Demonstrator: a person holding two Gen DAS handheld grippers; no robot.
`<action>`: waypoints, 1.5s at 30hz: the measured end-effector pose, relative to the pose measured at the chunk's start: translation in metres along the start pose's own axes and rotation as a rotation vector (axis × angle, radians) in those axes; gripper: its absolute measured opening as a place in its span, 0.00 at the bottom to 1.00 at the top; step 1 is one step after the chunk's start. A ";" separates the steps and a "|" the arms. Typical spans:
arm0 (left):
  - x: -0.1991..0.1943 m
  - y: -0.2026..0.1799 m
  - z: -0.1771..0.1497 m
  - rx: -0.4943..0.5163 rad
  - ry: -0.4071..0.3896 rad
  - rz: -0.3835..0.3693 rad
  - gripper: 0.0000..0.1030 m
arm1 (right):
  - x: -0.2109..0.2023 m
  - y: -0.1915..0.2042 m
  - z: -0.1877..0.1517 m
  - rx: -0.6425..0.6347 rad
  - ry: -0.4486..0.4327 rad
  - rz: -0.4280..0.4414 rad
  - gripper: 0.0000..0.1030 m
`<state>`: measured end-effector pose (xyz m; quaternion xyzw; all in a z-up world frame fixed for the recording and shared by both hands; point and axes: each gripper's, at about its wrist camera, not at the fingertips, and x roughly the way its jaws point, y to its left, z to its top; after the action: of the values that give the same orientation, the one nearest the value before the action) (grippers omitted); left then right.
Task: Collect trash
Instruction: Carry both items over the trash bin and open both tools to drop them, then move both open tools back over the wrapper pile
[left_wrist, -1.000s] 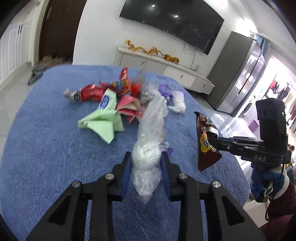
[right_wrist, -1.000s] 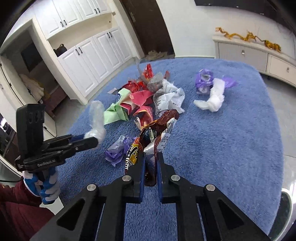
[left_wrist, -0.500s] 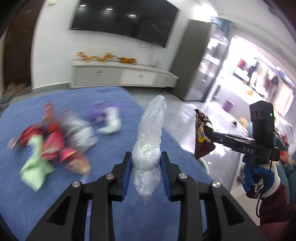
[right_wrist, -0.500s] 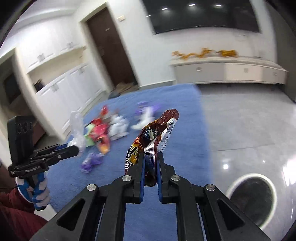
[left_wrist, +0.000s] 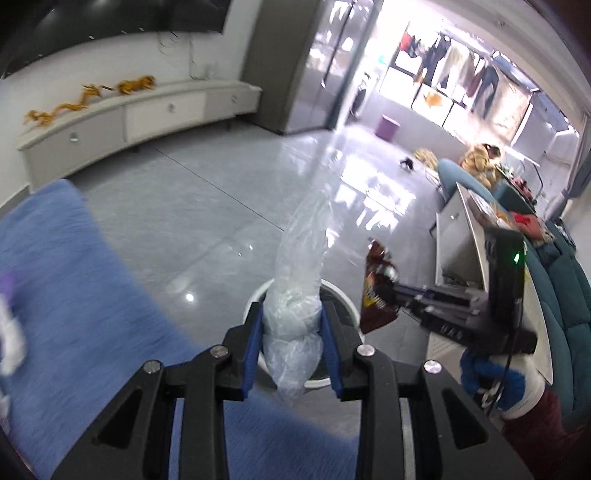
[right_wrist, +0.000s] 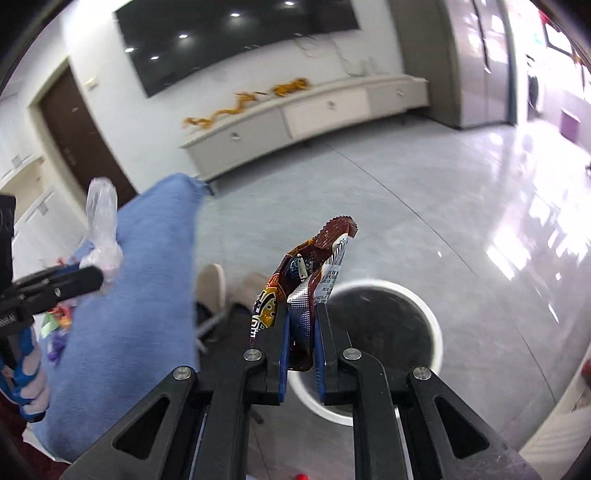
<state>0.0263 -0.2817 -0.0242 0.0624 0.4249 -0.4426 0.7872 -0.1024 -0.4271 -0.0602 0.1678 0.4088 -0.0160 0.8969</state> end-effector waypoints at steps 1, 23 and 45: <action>0.011 -0.004 0.005 0.002 0.014 -0.003 0.30 | 0.005 -0.007 -0.001 0.013 0.010 -0.005 0.14; 0.103 -0.036 0.028 -0.023 0.088 -0.010 0.60 | 0.052 -0.096 -0.016 0.172 0.060 -0.057 0.43; -0.109 0.044 -0.028 -0.078 -0.214 0.257 0.60 | -0.053 0.030 0.041 -0.048 -0.176 -0.022 0.43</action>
<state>0.0147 -0.1722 0.0247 0.0379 0.3441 -0.3255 0.8799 -0.1028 -0.4178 0.0120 0.1397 0.3303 -0.0307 0.9330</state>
